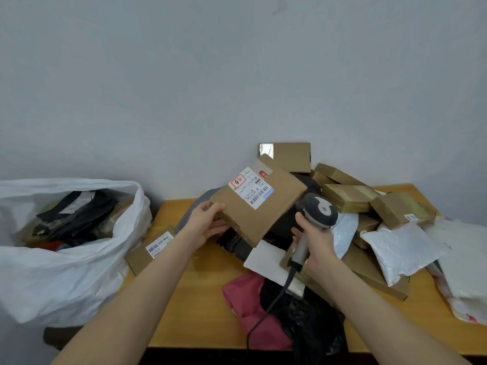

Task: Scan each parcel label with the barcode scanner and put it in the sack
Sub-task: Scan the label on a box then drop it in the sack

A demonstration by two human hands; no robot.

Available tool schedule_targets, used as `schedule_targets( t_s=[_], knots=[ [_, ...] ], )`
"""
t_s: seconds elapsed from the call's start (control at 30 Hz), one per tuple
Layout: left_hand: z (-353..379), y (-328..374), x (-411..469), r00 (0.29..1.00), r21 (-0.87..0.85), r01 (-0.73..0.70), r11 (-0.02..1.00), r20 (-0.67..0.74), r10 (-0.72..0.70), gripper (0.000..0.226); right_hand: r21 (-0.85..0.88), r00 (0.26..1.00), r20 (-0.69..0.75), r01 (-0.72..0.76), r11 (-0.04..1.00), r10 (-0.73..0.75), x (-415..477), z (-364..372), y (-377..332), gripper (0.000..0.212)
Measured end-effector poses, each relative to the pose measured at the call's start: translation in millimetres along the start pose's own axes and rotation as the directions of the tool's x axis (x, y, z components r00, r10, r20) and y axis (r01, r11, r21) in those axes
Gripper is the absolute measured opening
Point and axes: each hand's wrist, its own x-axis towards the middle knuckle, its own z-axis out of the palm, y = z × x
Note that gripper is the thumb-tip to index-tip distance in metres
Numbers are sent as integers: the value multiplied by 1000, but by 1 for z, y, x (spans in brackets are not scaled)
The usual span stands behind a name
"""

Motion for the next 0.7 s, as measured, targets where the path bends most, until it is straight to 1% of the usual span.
schedule_targets(
  t_s=[0.07, 0.13, 0.2, 0.23, 0.3, 0.4, 0.5, 0.57, 0.6, 0.67, 0.7],
  knots=[
    [3, -2, -2, 1000, -139, 27, 990, 1, -28, 40, 8, 1000, 14, -24, 1000, 24, -3, 1, 5, 43],
    [18, -10, -5, 997, -273, 71, 959, 7, -72, 30, 36, 998, 22, -62, 997, 61, -8, 6, 13, 50],
    [37, -22, -10, 994, -329, 109, 938, 47, -99, 28, 82, 997, 11, -77, 994, 77, -10, 13, 18, 55],
    [45, -28, -12, 991, -331, 126, 935, 74, -107, 31, 111, 997, 0, -75, 991, 76, -11, 16, 18, 55],
    [56, -38, -16, 984, -306, 168, 937, 115, -139, 40, 163, 997, -47, -58, 985, 67, -9, 20, 14, 54],
    [61, -48, -19, 974, -172, 182, 968, 168, -153, 46, 208, 991, -114, -46, 977, 70, 0, 17, 6, 53],
    [58, -52, -21, 940, 12, 193, 981, 283, -188, 48, 180, 986, -148, -47, 983, 74, 8, 10, 0, 50],
    [51, -48, -16, 930, 69, 178, 982, 315, -191, 42, 145, 987, -150, -42, 989, 64, 11, 7, -3, 48],
    [44, -43, -11, 943, 45, 155, 987, 290, -162, 38, 117, 987, -148, -39, 992, 56, 11, 6, -4, 46],
    [24, -26, 5, 987, -52, 83, 995, 140, -75, 35, 28, 990, -136, -29, 999, 32, 12, 2, -6, 41],
    [11, -16, 14, 997, -53, 46, 998, 65, -42, 37, -18, 992, -125, -21, 1000, 18, 13, 0, -5, 38]
  ],
)
